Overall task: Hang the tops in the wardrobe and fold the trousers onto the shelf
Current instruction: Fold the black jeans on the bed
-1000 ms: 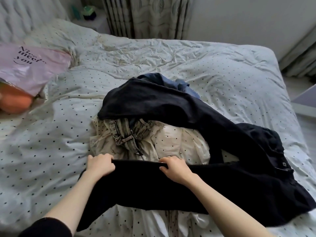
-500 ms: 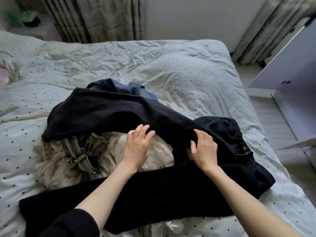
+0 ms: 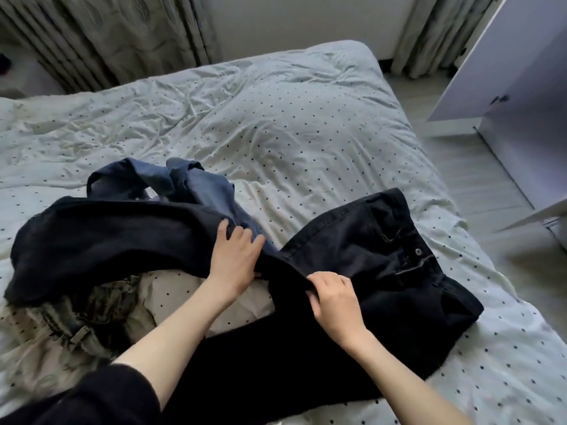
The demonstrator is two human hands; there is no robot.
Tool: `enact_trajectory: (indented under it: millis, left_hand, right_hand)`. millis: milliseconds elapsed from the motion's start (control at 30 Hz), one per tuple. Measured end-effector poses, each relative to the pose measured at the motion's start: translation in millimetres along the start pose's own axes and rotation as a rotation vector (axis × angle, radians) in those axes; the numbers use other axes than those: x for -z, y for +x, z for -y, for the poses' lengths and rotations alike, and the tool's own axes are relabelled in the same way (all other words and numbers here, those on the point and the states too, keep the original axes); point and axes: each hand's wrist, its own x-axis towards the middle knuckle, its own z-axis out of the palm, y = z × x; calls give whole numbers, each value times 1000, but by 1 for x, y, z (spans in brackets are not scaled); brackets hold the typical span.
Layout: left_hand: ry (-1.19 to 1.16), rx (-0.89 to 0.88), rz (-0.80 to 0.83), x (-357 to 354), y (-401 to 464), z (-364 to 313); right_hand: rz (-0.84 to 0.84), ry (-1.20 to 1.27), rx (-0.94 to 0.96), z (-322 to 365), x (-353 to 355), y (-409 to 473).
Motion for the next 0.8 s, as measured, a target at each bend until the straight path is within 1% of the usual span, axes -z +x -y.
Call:
enact_trajectory:
  millis: [100, 200, 233, 267, 300, 367, 433, 467, 500, 533, 567, 633, 667, 700, 733, 767, 800]
  left_hand:
    - [-17, 58, -140, -7, -33, 7]
    - [-49, 92, -175, -16, -58, 20]
    - [-69, 96, -167, -18, -67, 21]
    - [-108, 96, -143, -19, -78, 23]
    - [-149, 61, -129, -19, -84, 20]
    - [-233, -5, -122, -19, -95, 22]
    - [-388, 8, -177, -12, -94, 33]
    - [-439, 63, -219, -9, -90, 42]
    - [-423, 116, -245, -7, -84, 54]
    - [-354, 158, -231, -6, -77, 67]
    - [-260, 175, -193, -5, -72, 78]
    - [-155, 223, -31, -9, -66, 102]
    - [-143, 245, 20, -13, -67, 111]
    - [-142, 238, 13, -15, -67, 116]
    - [-166, 217, -35, -13, -65, 120]
    - [-199, 183, -171, -8, -62, 122]
    - [-283, 155, -303, 1, -58, 123]
  right_hand:
    - [223, 3, -64, -1, 8, 9]
    - [433, 105, -220, 2, 12, 28]
    - [451, 75, -230, 4, 15, 36]
    - [440, 1, -194, 10, 16, 48]
    - [421, -80, -148, 10, 17, 58]
    - [445, -174, -21, 16, 10, 79]
    - [572, -169, 88, 25, 1, 100]
    - [645, -157, 125, 31, -5, 108]
    - [697, -148, 162, 37, -11, 115]
    - [715, -140, 198, 42, -17, 121]
    - [698, -143, 220, 43, -21, 123]
    - [607, -171, 238, 45, -26, 128]
    - [590, -194, 240, 44, -26, 130]
    - [596, -209, 245, 43, -26, 130]
    - [614, -210, 244, 42, -24, 130]
    - [630, -188, 233, 41, -22, 131]
    - [635, -144, 217, 40, -19, 133]
